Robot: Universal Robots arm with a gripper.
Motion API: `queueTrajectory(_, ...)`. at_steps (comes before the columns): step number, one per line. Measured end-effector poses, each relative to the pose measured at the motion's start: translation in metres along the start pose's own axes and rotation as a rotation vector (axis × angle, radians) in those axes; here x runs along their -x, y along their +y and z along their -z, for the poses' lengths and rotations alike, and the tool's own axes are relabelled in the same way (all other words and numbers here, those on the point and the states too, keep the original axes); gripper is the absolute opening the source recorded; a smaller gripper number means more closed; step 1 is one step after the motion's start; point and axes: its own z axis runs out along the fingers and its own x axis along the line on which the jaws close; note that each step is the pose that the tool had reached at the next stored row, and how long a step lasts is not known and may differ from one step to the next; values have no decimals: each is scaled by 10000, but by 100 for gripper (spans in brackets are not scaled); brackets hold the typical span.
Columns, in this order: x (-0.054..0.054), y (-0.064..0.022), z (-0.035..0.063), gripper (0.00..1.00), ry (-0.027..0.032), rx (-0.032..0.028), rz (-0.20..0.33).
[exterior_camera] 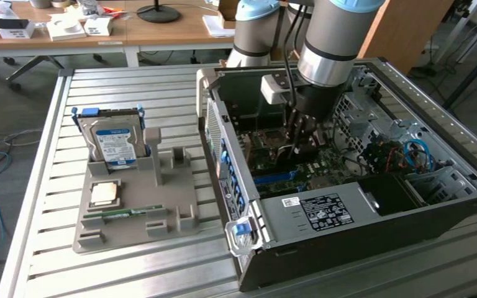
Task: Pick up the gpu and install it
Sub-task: 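Insert the gpu into the slot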
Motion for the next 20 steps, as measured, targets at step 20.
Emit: queueTrajectory(20,-23,10,0,26,-1,0,0)
